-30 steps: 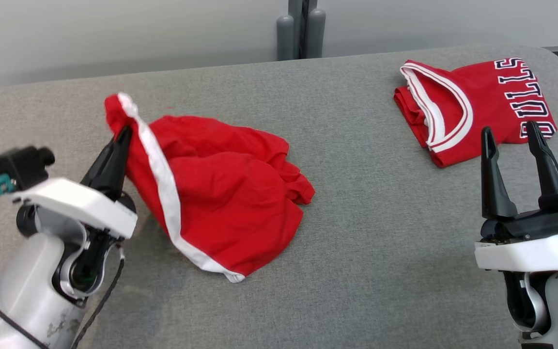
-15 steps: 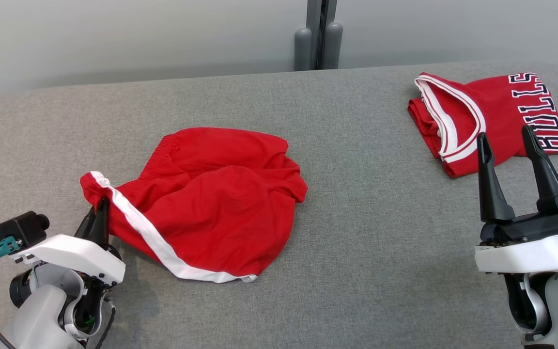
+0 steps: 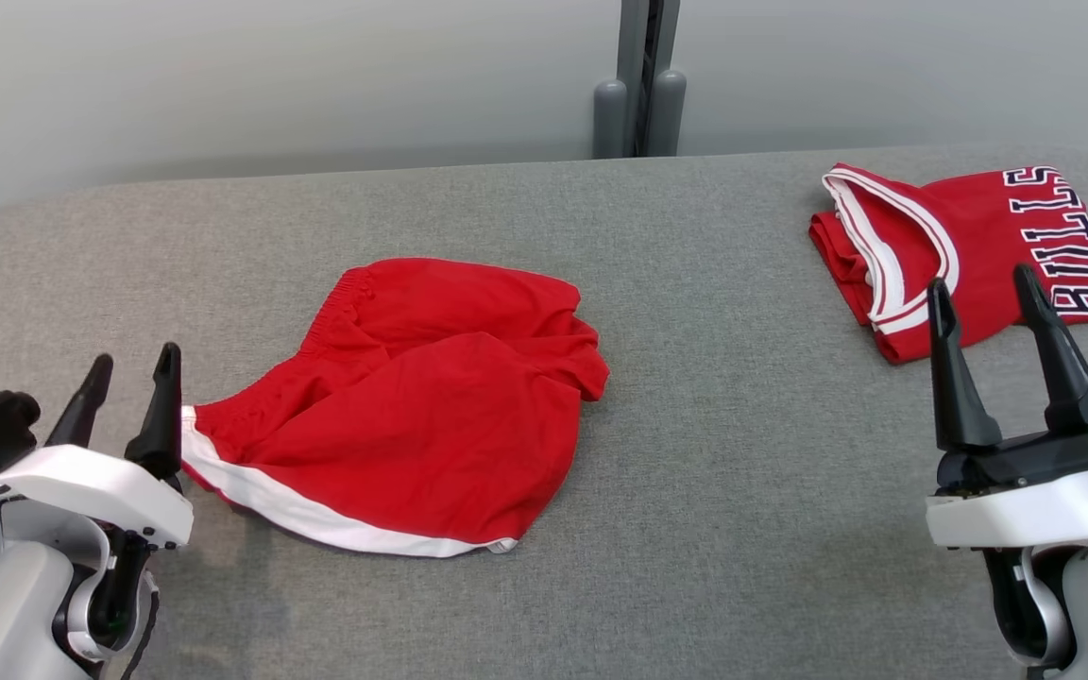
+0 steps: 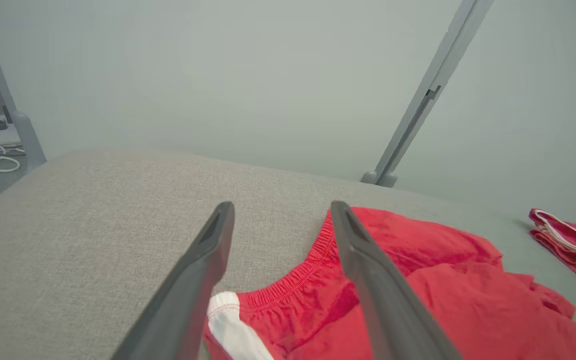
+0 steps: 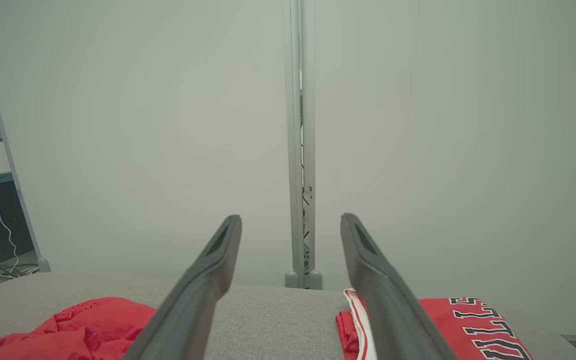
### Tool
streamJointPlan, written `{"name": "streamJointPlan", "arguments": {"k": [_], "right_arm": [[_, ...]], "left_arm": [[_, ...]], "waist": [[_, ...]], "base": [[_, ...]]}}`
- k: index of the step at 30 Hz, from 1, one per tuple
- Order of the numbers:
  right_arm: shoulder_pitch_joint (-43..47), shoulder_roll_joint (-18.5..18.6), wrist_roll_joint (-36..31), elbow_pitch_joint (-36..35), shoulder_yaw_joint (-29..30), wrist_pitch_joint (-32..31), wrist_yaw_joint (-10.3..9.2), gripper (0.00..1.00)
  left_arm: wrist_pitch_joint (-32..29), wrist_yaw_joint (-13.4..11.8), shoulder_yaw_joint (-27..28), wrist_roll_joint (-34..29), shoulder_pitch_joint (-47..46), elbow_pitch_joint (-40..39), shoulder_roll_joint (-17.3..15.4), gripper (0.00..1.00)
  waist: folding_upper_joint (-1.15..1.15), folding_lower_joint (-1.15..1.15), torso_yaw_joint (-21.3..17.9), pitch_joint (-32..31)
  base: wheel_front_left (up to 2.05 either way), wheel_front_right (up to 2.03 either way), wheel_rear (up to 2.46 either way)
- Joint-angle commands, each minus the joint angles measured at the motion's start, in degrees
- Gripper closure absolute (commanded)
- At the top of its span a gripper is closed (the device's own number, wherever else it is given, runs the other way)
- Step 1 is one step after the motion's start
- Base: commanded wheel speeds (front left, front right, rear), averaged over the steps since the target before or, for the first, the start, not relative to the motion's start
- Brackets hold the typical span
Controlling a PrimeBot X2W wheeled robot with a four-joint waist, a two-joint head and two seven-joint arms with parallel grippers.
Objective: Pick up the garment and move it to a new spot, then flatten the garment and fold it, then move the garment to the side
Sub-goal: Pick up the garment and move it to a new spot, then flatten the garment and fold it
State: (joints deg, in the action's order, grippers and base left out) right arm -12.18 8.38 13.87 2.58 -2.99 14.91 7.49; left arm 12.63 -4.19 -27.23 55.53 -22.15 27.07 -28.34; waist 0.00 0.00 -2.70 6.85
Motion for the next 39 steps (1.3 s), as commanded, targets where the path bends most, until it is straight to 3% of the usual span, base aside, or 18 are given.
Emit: {"name": "streamJointPlan", "arguments": {"k": [1, 4, 5, 9, 17, 26, 32, 39], "right_arm": [[1.0, 0.3, 0.2, 0.0, -0.2, 0.3, 0.02, 0.0], [1.1, 0.0, 0.4, 0.3, -0.5, 0.3, 0.02, 0.0], [1.5, -0.1, 0.5, 0.5, -0.7, 0.3, 0.02, 0.0], [2.5, -0.4, 0.6, 0.7, -1.3, 0.3, 0.02, 0.0], [4.2, -0.7, 1.3, 1.4, -2.0, 0.3, 0.02, 0.0], [3.3, 1.0, 2.1, 3.2, -5.9, -0.3, 0.02, 0.0], [2.8, 4.3, 5.4, 5.3, -15.0, -4.8, 0.02, 0.0], [-0.6, 7.0, 10.8, 11.7, -29.2, -12.4, 0.02, 0.0]], "left_arm": [[0.0, -0.7, 0.0, -0.6, 0.6, -1.6, -0.6, 0.0], [-0.5, -2.9, -0.6, -2.5, 1.8, -7.1, -2.9, 0.0], [-0.8, -5.0, -0.7, -3.9, 2.9, -10.5, -4.4, 0.0], [-0.3, -9.4, -0.1, -5.3, 6.4, -17.4, -6.1, 0.0], [1.3, -17.4, 0.0, -8.9, 13.9, -25.8, -6.1, 0.0], [1.9, -19.6, -0.3, -11.3, 15.0, -28.5, -5.5, 0.0], [2.2, -19.2, -0.4, -12.0, 15.7, -28.2, -4.1, 0.0], [2.5, -17.4, -0.7, -12.6, 14.4, -27.0, -1.9, 0.0]], "waist": [[0.0, 0.0, 0.2, -0.1], [0.0, 0.0, 0.6, -0.3], [0.0, 0.0, 0.7, -0.4], [0.0, 0.0, 0.5, -0.5], [0.0, 0.0, 0.3, -0.5], [0.0, 0.0, 1.4, -0.8], [0.0, 0.0, 3.0, -0.8], [0.0, 0.0, 8.1, -0.2]], "base": [[0.0, 0.0, 0.0], [0.0, 0.0, 0.0], [0.0, 0.0, 0.0], [0.0, 0.0, 0.0], [0.0, 0.0, 0.0], [0.0, 0.0, 0.0], [0.0, 0.0, 0.0], [0.0, 0.0, 0.0]]}}
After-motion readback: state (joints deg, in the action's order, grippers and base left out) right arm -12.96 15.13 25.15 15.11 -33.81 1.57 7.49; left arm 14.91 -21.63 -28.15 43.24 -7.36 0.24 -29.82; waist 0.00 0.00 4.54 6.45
